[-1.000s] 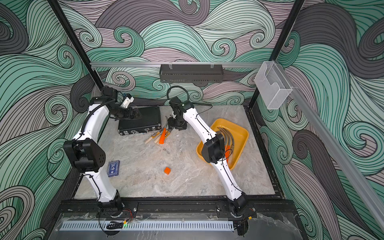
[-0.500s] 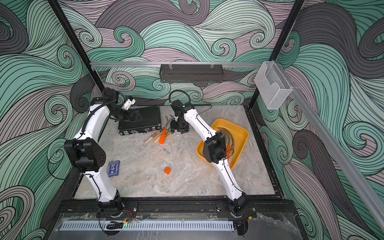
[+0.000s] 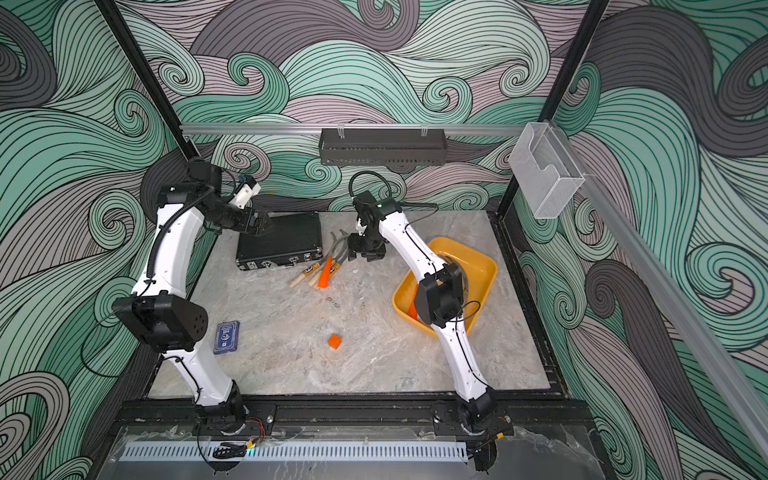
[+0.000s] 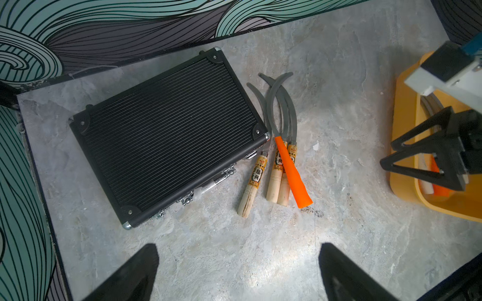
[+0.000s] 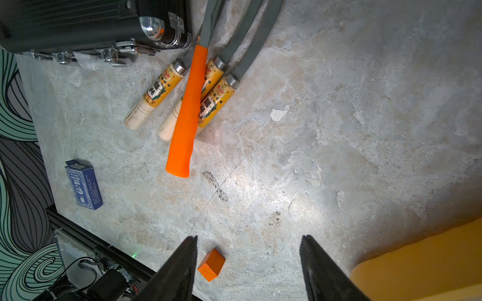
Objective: Put small sickles into storage boxes
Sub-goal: Pick up the sickle at the center of the board.
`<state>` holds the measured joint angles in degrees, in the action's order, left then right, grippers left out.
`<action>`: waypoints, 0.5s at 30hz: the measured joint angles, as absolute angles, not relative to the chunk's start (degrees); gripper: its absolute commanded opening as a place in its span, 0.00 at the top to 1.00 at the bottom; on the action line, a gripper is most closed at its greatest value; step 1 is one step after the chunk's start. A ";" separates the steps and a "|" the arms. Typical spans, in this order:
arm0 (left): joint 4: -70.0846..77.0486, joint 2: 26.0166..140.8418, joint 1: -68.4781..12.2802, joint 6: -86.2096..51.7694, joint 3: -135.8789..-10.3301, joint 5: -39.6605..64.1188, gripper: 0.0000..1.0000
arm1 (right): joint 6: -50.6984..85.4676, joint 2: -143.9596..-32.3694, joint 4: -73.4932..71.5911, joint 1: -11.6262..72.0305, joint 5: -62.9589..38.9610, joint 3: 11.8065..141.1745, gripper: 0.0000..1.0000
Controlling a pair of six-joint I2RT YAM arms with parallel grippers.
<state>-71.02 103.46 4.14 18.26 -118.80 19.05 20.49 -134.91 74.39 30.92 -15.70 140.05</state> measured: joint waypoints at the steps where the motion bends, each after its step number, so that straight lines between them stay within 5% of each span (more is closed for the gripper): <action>1: -71.26 102.26 4.14 18.52 -117.73 18.83 0.04 | 20.58 -134.54 74.39 30.65 -15.70 139.92 0.36; 15: -71.81 91.77 4.10 19.35 -102.28 15.79 0.04 | 21.71 -130.72 76.51 30.96 -15.59 138.69 0.38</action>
<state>-71.81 91.77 4.10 19.35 -102.28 15.79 21.71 -130.72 76.51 30.96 -15.59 138.69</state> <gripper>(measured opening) 0.964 0.619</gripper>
